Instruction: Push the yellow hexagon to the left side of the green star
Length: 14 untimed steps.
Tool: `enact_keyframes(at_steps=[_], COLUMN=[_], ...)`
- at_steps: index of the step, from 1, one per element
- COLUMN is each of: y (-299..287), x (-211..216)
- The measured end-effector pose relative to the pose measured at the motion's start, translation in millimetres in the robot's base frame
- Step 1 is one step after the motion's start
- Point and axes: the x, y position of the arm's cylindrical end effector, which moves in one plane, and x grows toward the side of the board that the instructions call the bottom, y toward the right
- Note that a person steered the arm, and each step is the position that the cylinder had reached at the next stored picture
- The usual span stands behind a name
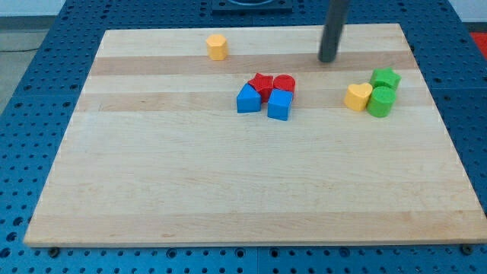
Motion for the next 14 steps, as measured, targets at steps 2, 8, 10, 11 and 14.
enact_keyframes(at_steps=[2, 8, 10, 11, 14], y=[-158.4, -127.3, -70.2, -38.1, 27.1], x=[-62.4, -23.2, -30.0, -24.6, -14.7])
